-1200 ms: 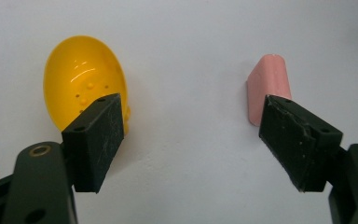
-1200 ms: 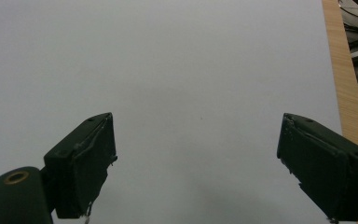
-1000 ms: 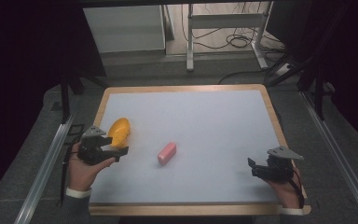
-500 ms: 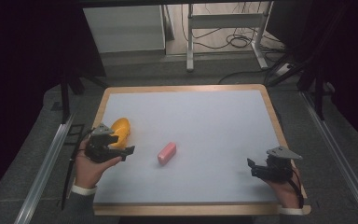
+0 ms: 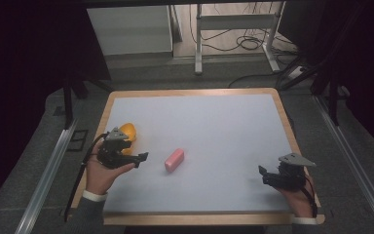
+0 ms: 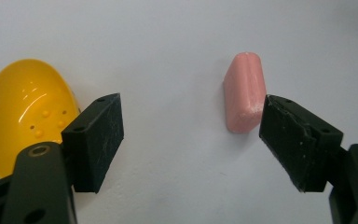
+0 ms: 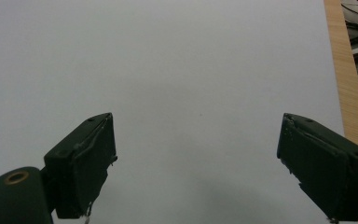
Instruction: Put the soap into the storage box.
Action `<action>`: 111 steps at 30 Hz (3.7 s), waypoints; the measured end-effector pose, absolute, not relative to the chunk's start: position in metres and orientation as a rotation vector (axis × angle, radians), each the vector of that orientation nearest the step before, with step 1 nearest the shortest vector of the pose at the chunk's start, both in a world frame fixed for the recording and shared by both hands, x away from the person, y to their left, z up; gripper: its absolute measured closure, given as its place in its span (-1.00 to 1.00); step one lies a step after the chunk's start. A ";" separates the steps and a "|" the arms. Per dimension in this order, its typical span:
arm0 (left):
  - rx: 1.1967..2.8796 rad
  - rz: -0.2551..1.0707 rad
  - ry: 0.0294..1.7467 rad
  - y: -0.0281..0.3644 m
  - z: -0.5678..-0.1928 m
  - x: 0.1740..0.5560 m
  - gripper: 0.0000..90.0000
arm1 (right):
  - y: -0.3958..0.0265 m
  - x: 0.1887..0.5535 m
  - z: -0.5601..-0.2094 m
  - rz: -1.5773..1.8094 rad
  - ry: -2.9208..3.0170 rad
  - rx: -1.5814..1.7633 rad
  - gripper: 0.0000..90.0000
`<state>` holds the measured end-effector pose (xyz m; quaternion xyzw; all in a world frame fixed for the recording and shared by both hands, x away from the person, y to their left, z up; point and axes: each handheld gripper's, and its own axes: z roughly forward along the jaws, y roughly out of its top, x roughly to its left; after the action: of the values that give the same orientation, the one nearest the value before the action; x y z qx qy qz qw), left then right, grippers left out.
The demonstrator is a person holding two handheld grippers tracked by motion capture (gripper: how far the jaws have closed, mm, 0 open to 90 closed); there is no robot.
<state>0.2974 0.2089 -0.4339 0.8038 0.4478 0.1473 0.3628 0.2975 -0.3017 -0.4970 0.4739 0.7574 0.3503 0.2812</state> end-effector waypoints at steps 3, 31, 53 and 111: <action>2.074 0.377 1.147 0.206 -0.433 0.299 -0.50 | -0.302 0.298 -0.497 0.937 2.030 1.270 -0.75; 2.146 0.320 1.085 0.164 -0.443 0.311 -0.51 | -0.304 0.298 -0.498 0.923 2.027 1.266 -0.75; 2.250 0.265 1.060 0.126 -0.450 0.326 -0.40 | -0.304 0.298 -0.499 0.915 2.033 1.257 -0.75; 2.312 0.222 1.158 0.100 -0.491 0.347 0.34 | -0.306 0.298 -0.498 0.896 2.001 1.250 -0.75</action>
<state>0.3466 0.0997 -0.4914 0.8578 0.4297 0.0825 0.2698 0.2977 -0.3056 -0.4977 0.4718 0.7555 0.3382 0.3039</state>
